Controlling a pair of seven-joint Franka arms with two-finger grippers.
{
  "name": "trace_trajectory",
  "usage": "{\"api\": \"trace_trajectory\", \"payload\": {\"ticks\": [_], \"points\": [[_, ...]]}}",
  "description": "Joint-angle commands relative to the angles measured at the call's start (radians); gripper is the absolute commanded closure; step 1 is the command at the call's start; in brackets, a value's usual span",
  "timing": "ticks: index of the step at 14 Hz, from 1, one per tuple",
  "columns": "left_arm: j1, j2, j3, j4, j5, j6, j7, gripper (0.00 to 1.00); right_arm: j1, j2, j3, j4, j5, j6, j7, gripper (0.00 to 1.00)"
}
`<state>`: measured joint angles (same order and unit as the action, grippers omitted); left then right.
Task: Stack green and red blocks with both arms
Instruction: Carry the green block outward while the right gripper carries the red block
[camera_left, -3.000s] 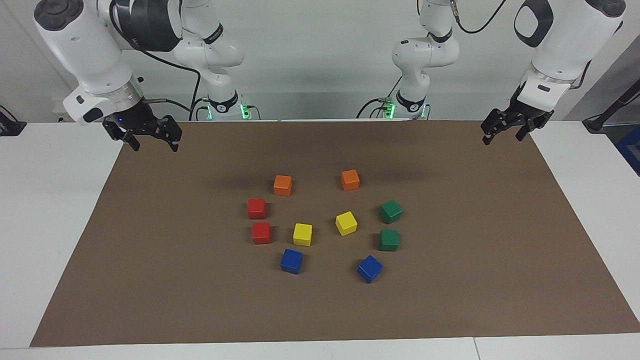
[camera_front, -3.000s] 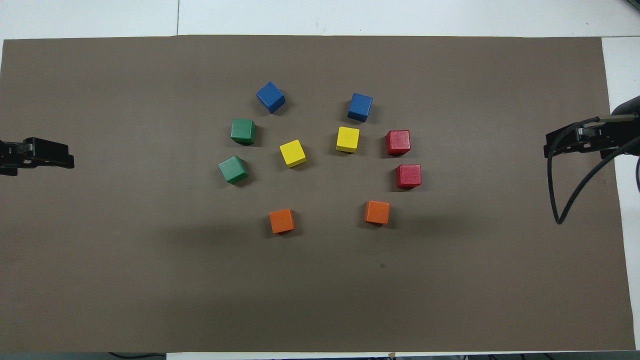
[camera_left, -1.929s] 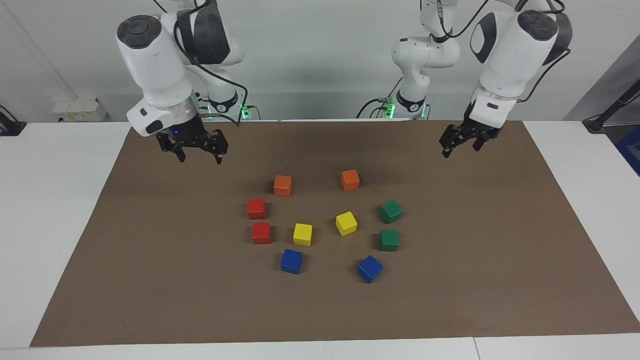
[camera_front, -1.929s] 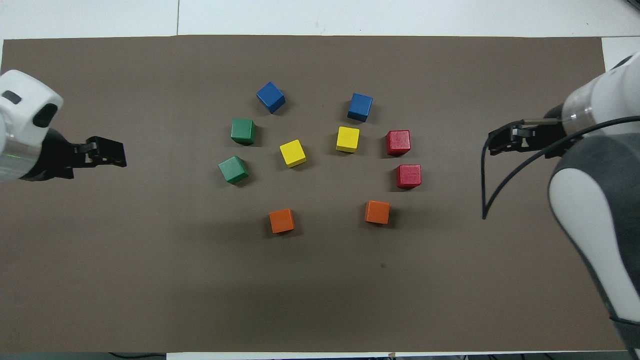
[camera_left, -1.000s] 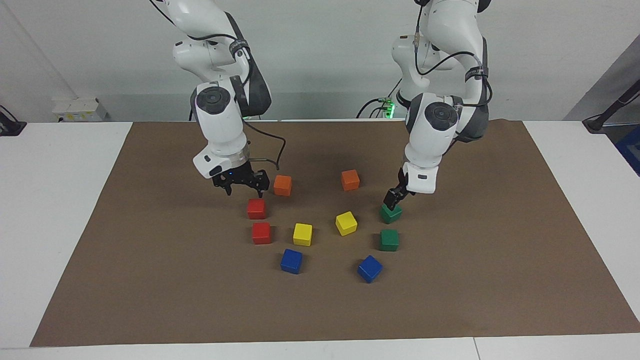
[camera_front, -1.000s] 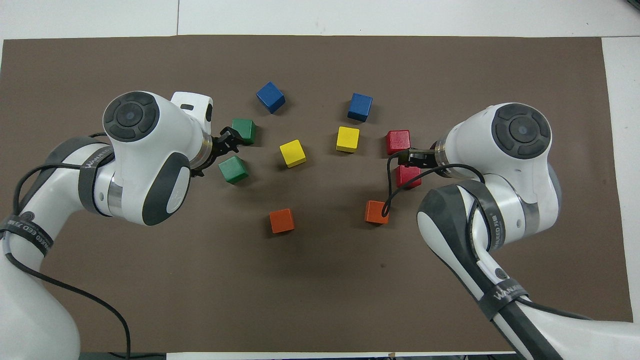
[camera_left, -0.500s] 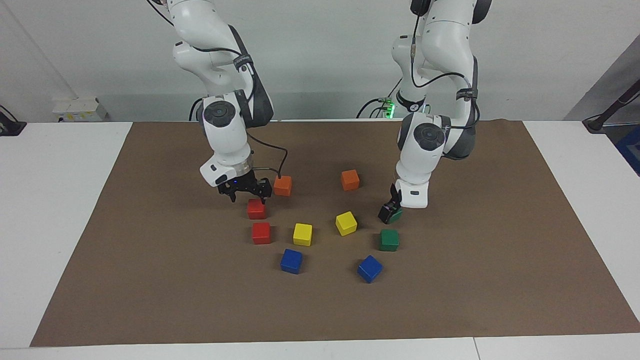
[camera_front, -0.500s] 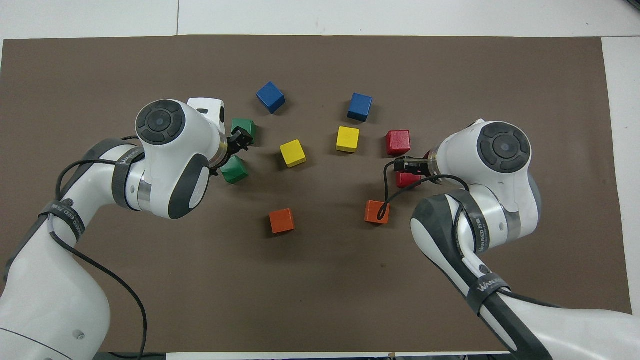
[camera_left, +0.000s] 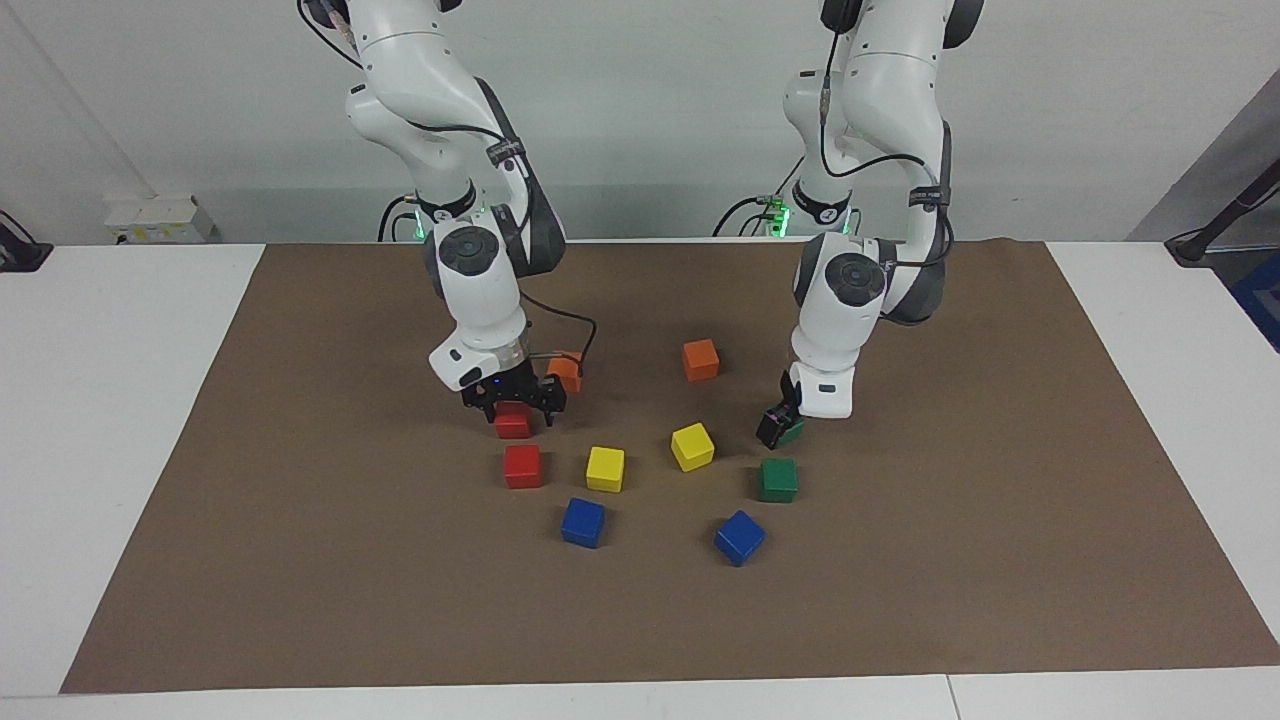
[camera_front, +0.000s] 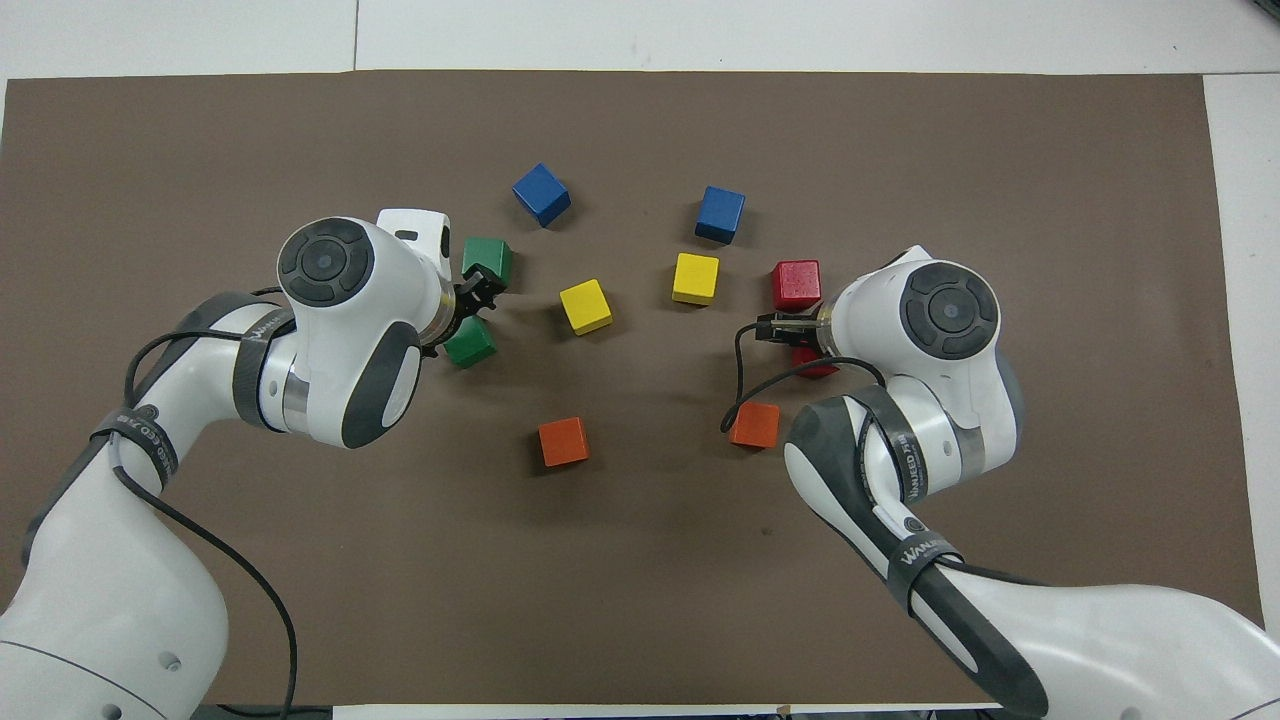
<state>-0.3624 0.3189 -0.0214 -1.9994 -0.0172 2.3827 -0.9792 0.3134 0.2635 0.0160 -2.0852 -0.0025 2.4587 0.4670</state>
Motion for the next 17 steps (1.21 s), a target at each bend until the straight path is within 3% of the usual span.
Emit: {"api": "trace_trajectory", "payload": {"ticks": [1,2,3,5,6,8,11,12,15,17], "points": [[-0.018,0.002,0.012,-0.024,0.008,0.033,0.010,0.48,-0.005,-0.003,0.001,-0.006,0.004,0.019,0.007,0.00],[-0.018,0.002,0.012,-0.024,0.008,0.030,0.011,0.99,-0.005,-0.003,0.002,-0.006,0.004,0.017,0.007,0.08],[-0.020,0.002,0.012,-0.022,0.008,0.027,0.016,1.00,-0.005,-0.004,0.001,-0.006,0.004,0.013,0.005,0.25],[-0.023,0.000,0.012,-0.009,0.008,0.010,0.017,1.00,-0.005,-0.004,0.001,-0.007,0.004,0.006,0.001,0.79],[-0.014,-0.006,0.012,0.002,0.008,0.007,0.020,1.00,-0.005,-0.006,0.001,-0.007,0.004,0.003,-0.020,0.97],[0.029,-0.032,0.020,0.043,0.008,-0.063,0.104,1.00,-0.023,-0.004,-0.001,0.017,0.004,-0.026,-0.076,1.00],[0.207,-0.124,0.018,0.031,0.008,-0.187,0.557,1.00,-0.178,-0.012,-0.001,0.224,0.004,-0.312,-0.371,1.00],[0.265,-0.133,0.020,0.028,0.008,-0.204,0.711,1.00,-0.241,-0.018,0.001,0.262,0.010,-0.351,-0.480,1.00],[0.442,-0.142,0.018,-0.008,0.006,-0.163,1.043,1.00,-0.373,-0.018,-0.001,0.263,0.016,-0.302,-0.660,1.00],[0.523,-0.150,0.018,-0.077,0.006,-0.041,1.173,1.00,-0.421,-0.021,-0.002,0.217,0.018,-0.267,-0.662,1.00]]}}
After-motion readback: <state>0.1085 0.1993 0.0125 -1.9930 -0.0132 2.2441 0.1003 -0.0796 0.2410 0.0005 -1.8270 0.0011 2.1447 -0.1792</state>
